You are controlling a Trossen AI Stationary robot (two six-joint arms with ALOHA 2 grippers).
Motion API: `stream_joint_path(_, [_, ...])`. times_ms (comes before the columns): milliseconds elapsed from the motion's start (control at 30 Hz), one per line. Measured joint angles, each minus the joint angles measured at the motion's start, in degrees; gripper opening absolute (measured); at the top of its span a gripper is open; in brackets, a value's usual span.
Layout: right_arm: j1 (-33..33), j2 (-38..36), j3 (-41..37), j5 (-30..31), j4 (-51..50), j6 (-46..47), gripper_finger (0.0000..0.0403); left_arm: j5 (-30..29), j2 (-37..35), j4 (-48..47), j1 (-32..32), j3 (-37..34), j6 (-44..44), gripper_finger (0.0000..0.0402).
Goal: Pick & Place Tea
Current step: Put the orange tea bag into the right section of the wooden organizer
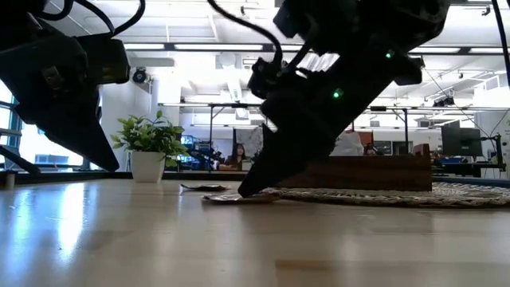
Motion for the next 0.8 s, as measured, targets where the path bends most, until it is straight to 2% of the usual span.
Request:
stream_joint_path(133, [1.0,0.0,0.0,-0.7,2.8,5.5,0.0129,-0.1,0.0,0.2,0.0,0.0,-0.7,0.0044])
stream_joint_path(267, [2.1,0.1,0.0,3.7,3.0,8.6,0.0129,-0.4,0.0,2.6,0.0,0.0,-1.9,0.0044])
stream_joint_path(400, [3.4,0.1,0.0,10.3,3.0,1.4,0.0129,-0.5,0.0,7.8,0.0,0.0,1.0,0.0044])
stream_joint_path(567, [3.3,0.1,0.0,8.0,-1.7,-2.0,0.0126,-2.5,0.0,8.7,0.0,0.0,0.3,0.0044])
stream_joint_path(667, [3.3,0.2,0.0,8.7,-3.8,-3.4,0.0117,-4.0,0.0,8.8,0.0,0.0,-0.9,0.0044])
stream_joint_path(800, [3.3,1.5,0.1,8.2,-1.0,-3.9,0.0105,-5.3,1.4,9.6,0.0,0.0,-1.9,0.0044])
